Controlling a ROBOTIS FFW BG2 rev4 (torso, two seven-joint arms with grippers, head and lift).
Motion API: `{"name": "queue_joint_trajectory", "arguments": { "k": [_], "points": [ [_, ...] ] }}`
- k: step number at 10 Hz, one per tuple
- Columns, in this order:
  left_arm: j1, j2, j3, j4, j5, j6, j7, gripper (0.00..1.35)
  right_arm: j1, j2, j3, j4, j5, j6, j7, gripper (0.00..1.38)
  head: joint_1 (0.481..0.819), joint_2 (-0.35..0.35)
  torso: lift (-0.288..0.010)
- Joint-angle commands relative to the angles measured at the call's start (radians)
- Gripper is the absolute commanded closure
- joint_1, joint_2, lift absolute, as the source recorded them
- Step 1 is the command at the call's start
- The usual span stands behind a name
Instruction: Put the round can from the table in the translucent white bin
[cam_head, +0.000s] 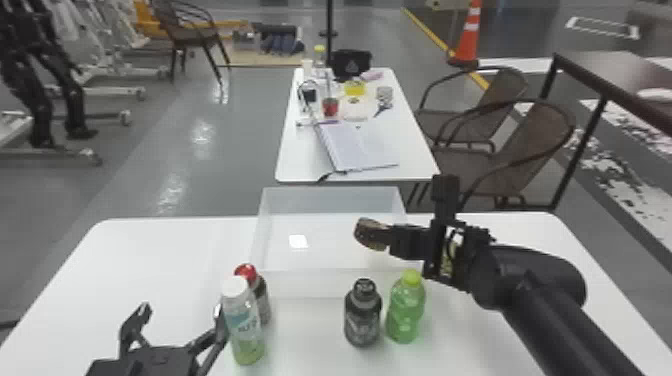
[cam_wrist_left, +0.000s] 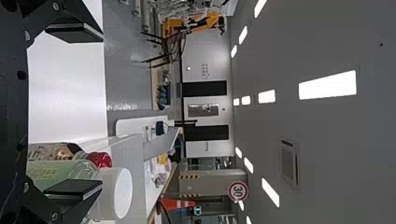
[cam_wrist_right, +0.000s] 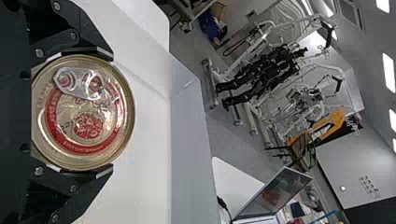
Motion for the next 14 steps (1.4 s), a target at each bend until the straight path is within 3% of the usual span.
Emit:
{"name": "queue_joint_trajectory", "arguments": {
  "k": [1, 3, 6, 8, 10, 12, 14],
  "points": [
    [0.000, -0.003, 0.001, 0.000, -0.001, -0.001, 0.000, 0.19, 0.001, -0.001, 0.000, 0.000, -0.012, -0.030, 0.000, 0.44, 0.549, 0.000, -0.100],
    [0.000, -0.003, 0.001, 0.000, -0.002, -0.004, 0.000, 0.19, -0.001, -0.001, -0.001, -0.004, -0.028, -0.033, -0.002, 0.23, 0.549, 0.000, -0.100],
    [0.002, -0.003, 0.001, 0.000, -0.002, -0.007, 0.000, 0.19, 0.010, -0.003, -0.001, -0.047, -0.032, -0.033, -0.002, 0.17, 0.549, 0.000, -0.100],
    [0.000, -0.003, 0.001, -0.002, -0.004, -0.012, 0.000, 0.19, 0.087, -0.013, -0.049, -0.265, 0.038, -0.039, -0.052, 0.17, 0.549, 0.000, -0.100],
    [-0.001, -0.003, 0.001, -0.005, -0.012, -0.015, 0.000, 0.19, 0.264, -0.015, -0.128, -0.540, 0.100, -0.070, -0.190, 0.17, 0.549, 0.000, -0.100],
    [0.000, -0.003, 0.002, -0.006, -0.019, -0.019, -0.001, 0.19, 0.422, -0.016, -0.174, -0.718, 0.215, -0.125, -0.247, 0.17, 0.549, 0.000, -0.100],
    [-0.003, -0.003, 0.004, -0.005, -0.022, -0.027, 0.000, 0.19, 0.587, -0.016, -0.216, -0.820, 0.201, -0.223, -0.279, 0.17, 0.549, 0.000, -0.100]
  ]
}}
